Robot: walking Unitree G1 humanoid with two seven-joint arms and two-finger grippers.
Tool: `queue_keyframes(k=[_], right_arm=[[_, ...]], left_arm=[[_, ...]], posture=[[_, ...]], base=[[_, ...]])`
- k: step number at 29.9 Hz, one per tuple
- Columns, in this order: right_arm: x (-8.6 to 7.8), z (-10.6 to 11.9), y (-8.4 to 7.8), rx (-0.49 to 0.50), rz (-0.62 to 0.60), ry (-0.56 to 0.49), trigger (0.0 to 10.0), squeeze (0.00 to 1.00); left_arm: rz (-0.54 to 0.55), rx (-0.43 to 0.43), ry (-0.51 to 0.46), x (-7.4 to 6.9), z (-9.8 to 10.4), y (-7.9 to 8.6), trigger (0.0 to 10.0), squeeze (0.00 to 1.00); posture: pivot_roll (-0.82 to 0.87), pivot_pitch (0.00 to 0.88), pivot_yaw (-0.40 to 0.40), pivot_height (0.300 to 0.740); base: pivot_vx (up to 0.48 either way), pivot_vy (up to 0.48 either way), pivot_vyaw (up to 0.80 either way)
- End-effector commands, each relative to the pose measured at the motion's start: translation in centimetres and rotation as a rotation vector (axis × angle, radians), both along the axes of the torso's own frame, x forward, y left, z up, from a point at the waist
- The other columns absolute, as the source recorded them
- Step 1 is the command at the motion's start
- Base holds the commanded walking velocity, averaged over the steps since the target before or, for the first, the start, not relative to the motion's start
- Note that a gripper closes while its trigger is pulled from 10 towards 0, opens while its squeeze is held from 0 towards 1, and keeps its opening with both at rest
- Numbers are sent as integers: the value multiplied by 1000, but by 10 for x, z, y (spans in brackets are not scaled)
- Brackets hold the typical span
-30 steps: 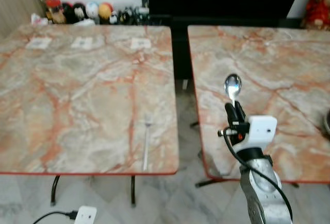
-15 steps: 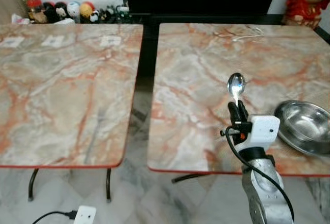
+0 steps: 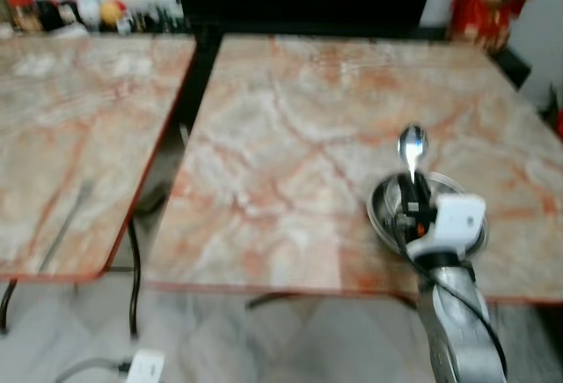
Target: Setting the table
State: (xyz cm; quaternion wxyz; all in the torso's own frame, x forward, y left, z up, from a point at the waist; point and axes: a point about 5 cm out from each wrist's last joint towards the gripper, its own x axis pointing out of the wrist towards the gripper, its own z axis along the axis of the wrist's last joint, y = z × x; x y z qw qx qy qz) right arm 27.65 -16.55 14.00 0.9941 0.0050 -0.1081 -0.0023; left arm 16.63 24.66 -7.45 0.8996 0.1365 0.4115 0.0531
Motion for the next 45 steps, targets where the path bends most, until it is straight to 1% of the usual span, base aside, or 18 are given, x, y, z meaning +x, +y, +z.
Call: queue_keyframes(k=[1, 6, 9, 12, 13, 16, 23, 29, 33, 34, 35, 37, 38, 39, 41, 43, 44, 45], right_arm=[[0, 0, -11, -10, -44, 7, 10000, 0], [1, 2, -18, -18, -73, 6, 10000, 0], [3, 2, -29, 16, -120, 18, 10000, 0], [4, 1, -31, 14, -125, 23, 10000, 0], [5, 0, -33, 8, -133, 40, 10000, 0], [6, -2, -33, 24, -134, 53, 10000, 0], [10, -4, -31, 16, -132, 69, 10000, 0], [15, -4, -30, 18, -128, 82, 10000, 0], [22, -5, -37, 16, -133, 120, 10000, 0], [24, -6, -39, -1, -138, 142, 10000, 0], [29, -4, -47, -3, -156, 149, 10000, 0], [33, -1, -51, 12, -164, 150, 10000, 0], [40, -1, -57, -37, -178, 199, 10000, 0], [43, -1, -59, -51, -182, 213, 10000, 0], [47, 0, -61, -55, -172, 230, 10000, 0], [54, 0, -65, -72, -159, 279, 10000, 0], [62, 2, -71, -76, -150, 326, 10000, 0], [62, 2, -71, -76, -150, 326, 10000, 0]], left_arm=[[5, -6, 27, -6, -4, -4, 10000, 0], [8, -5, 26, -6, -4, -4, 10000, 0], [10, -5, 26, -6, -4, -4, 10000, 0], [12, -5, 26, -6, -4, -3, 10000, 0], [17, -5, 26, -7, -4, -3, 10000, 0], [19, -6, 26, -7, -4, -3, 10000, 0], [19, -4, 27, -7, -4, -2, 10000, 0], [17, -3, 27, -6, -4, -2, 10000, 0], [16, -5, 30, -6, -4, -2, 10000, 0], [15, -6, 31, -7, -4, -3, 10000, 0], [15, -8, 31, -7, -5, -3, 10000, 0], [15, -8, 32, -6, -5, -3, 10000, 0], [10, -9, 35, -7, -5, -4, 10000, 0], [9, -10, 36, -6, -5, -5, 10000, 0], [9, -11, 35, -6, -5, -5, 10000, 0], [9, -12, 33, -5, -5, -5, 10000, 0], [10, -14, 31, -5, -4, -5, 10000, 0], [10, -14, 31, -5, -4, -5, 10000, 0]], posture=[[-96, 88, 28, 740], [-95, 87, 27, 740], [-96, 84, 26, 740], [-95, 81, 26, 740], [-94, 80, 26, 740], [-94, 80, 26, 740], [-92, 66, 27, 740], [-89, 62, 27, 740], [-94, 66, 30, 740], [-94, 65, 29, 740], [-95, 66, 29, 740], [-101, 67, 32, 740], [-104, 68, 34, 740], [-104, 68, 34, 740], [-101, 70, 36, 740], [-99, 72, 36, 740], [-99, 72, 37, 740], [-99, 72, 37, 740]], base=[[0, 0, 0], [0, 0, 0], [0, 0, 0], [0, 0, 0], [0, 0, 0], [0, 0, -796], [0, 0, -788], [0, 0, 0], [0, 0, 0], [0, 0, 0], [0, 0, 0], [0, 0, 0], [0, 0, 0], [0, 0, 0], [0, 0, 0], [0, 0, 0], [0, 0, 0], [0, 0, 0]])
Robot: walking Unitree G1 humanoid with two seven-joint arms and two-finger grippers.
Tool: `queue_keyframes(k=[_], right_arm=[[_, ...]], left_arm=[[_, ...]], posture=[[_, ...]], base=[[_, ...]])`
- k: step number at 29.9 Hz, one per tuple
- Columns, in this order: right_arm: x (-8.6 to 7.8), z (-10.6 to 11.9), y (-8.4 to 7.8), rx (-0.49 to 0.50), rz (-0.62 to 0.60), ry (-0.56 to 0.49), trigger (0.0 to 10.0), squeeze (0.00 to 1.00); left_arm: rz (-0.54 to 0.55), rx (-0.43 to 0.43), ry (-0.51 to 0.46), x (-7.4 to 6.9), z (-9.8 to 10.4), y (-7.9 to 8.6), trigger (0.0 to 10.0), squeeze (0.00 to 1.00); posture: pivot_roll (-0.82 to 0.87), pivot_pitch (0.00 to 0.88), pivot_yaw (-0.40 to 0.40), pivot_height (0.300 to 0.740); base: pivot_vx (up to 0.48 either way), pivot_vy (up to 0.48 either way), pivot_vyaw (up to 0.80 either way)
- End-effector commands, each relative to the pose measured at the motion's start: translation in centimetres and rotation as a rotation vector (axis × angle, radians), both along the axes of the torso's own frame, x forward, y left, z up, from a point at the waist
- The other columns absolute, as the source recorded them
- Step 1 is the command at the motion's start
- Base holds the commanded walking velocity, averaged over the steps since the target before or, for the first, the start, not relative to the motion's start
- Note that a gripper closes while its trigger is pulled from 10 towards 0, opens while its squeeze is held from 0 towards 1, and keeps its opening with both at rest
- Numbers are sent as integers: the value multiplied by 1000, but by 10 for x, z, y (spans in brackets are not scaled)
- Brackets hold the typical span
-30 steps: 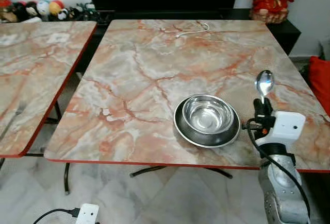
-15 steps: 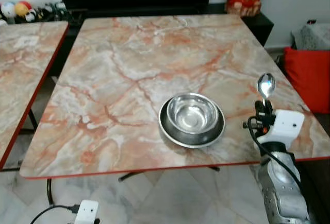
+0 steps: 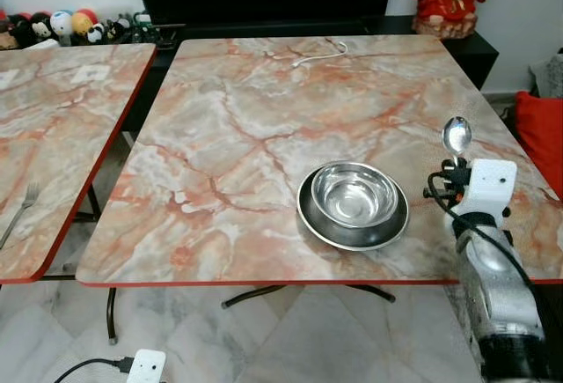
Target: Setting the table
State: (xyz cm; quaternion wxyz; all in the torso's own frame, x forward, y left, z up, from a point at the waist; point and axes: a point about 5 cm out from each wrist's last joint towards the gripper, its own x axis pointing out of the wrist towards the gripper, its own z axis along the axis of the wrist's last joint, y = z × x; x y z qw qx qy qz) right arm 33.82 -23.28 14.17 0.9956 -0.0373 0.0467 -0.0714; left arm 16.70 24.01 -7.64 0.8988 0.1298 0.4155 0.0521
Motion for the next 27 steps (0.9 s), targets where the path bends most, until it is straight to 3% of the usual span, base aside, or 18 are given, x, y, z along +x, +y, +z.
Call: queue_keyframes(k=[1, 9, 13, 22, 27], right_arm=[[5, 2, -7, 36, 1, 45, 10000, 0], [13, 4, -16, 77, 19, 117, 10000, 0], [16, -3, -15, 161, 93, 213, 10000, 0], [14, -13, -19, 90, 103, 290, 10000, 0], [11, -21, -21, 108, 79, 310, 10000, 0]], left_arm=[[5, 0, 22, -5, -2, 2, 10000, 0], [1, 1, 23, -4, -2, 3, 10000, 0], [-5, -3, 25, -3, -2, 1, 10000, 0], [7, -11, 26, -4, -2, 1, 10000, 0], [11, -9, 25, -4, -2, 2, 10000, 0]], posture=[[-100, 74, 40, 740], [-103, 78, 46, 740], [-110, 87, 41, 740], [-104, 86, 39, 740], [-104, 87, 42, 740]], base=[[0, 0, 0], [0, 0, 0], [0, 0, 0], [0, 0, 0], [0, 0, 0]])
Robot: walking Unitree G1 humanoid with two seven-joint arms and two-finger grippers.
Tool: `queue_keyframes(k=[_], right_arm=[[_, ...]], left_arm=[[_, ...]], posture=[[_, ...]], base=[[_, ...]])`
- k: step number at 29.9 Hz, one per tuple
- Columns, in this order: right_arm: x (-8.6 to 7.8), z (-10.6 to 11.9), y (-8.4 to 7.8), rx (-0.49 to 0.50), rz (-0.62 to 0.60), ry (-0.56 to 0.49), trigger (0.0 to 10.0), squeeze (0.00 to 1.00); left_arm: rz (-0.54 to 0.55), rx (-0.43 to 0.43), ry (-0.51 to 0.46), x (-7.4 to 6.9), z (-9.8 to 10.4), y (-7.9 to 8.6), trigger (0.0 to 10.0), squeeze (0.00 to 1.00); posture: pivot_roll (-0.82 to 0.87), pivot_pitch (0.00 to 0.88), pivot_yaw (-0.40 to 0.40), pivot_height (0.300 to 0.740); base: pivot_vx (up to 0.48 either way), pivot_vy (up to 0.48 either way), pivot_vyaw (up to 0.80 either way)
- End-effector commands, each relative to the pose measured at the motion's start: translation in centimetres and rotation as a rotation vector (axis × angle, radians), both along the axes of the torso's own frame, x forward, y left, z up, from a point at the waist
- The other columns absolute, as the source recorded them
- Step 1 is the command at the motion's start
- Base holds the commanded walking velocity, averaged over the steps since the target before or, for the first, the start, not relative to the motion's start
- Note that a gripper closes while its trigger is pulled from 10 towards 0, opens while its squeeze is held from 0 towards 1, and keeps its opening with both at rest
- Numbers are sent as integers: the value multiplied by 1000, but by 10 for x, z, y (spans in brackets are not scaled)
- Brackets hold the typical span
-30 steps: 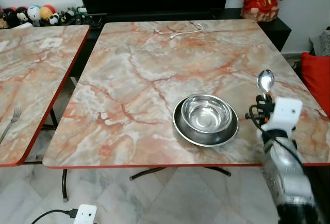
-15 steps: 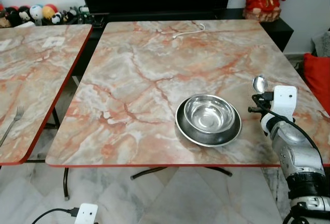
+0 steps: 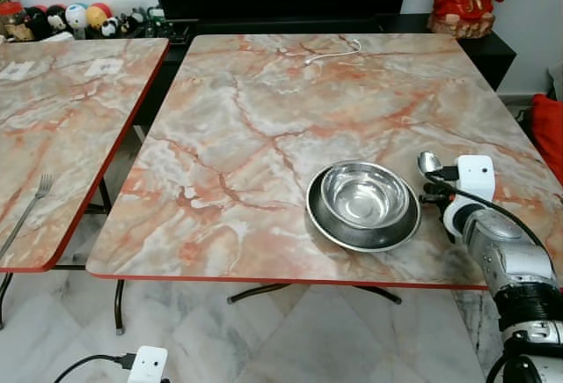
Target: Setting the table
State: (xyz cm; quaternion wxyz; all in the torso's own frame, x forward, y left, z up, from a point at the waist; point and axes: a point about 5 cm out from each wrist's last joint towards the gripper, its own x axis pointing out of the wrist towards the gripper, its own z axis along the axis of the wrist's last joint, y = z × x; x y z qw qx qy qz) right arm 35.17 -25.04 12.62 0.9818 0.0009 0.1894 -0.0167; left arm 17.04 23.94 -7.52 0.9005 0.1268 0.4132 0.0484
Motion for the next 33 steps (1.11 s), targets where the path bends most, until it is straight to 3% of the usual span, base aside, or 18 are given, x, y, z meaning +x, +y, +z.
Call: queue_keyframes(k=[1, 18, 33], right_arm=[[-4, -7, -3, 7, -11, 29, 10000, 0], [-17, -23, -3, 63, -101, 43, 10000, 0], [-19, -26, -1, 72, -96, 44, 10000, 0]], left_arm=[[16, 0, 30, -7, -3, 3, 10000, 0], [17, 6, 32, -7, -2, 7, 10000, 0], [13, 10, 34, -9, -2, 8, 10000, 0]], posture=[[-104, 89, 42, 740], [-99, 102, 51, 740], [-95, 110, 55, 740]], base=[[0, 0, 0], [0, 0, 0], [0, 0, 0]])
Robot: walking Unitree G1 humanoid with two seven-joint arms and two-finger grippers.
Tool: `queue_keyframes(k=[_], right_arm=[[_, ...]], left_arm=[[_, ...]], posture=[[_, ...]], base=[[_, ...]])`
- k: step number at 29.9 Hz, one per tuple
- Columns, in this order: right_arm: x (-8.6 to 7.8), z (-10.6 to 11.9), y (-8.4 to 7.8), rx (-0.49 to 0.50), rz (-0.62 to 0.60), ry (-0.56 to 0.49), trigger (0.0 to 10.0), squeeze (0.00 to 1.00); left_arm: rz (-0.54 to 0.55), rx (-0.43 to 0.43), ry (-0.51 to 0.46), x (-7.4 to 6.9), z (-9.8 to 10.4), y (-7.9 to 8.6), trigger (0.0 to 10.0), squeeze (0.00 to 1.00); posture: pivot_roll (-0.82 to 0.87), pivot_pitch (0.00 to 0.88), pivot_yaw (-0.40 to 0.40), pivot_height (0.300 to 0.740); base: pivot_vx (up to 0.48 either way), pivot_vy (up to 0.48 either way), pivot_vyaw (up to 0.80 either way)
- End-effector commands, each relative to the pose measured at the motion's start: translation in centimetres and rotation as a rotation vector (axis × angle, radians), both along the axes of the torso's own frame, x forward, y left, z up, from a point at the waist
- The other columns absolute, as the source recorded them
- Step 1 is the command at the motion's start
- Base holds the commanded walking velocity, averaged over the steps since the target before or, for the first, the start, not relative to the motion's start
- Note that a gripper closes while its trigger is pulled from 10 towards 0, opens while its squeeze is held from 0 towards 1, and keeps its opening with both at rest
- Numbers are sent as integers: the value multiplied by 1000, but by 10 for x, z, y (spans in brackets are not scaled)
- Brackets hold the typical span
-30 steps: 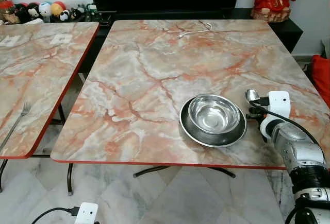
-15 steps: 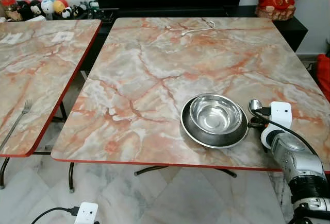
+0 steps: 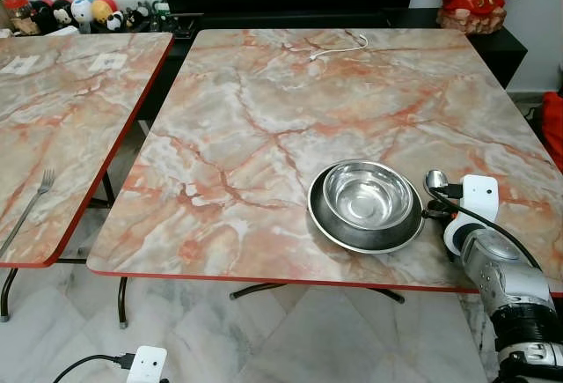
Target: Setting the table
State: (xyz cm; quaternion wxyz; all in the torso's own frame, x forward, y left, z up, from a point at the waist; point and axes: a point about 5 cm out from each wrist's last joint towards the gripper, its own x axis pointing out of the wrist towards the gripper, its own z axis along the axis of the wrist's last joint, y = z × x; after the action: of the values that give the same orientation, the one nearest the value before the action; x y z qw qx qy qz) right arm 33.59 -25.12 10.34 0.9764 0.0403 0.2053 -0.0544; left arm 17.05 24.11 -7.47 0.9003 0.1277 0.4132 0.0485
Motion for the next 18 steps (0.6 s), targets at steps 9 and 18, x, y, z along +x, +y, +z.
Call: queue_keyframes(k=[9, 18], right_arm=[[-3, -2, 0, 11, -6, 4, 10000, 216], [-2, -1, 2, -2, 4, 0, 10000, 341]], left_arm=[[13, 7, 34, -9, -3, 6, 10000, 0], [17, 8, 31, -8, -2, 6, 10000, 0]], posture=[[-94, 109, 55, 740], [-97, 109, 54, 740]], base=[[0, 0, 0], [0, 0, 0]])
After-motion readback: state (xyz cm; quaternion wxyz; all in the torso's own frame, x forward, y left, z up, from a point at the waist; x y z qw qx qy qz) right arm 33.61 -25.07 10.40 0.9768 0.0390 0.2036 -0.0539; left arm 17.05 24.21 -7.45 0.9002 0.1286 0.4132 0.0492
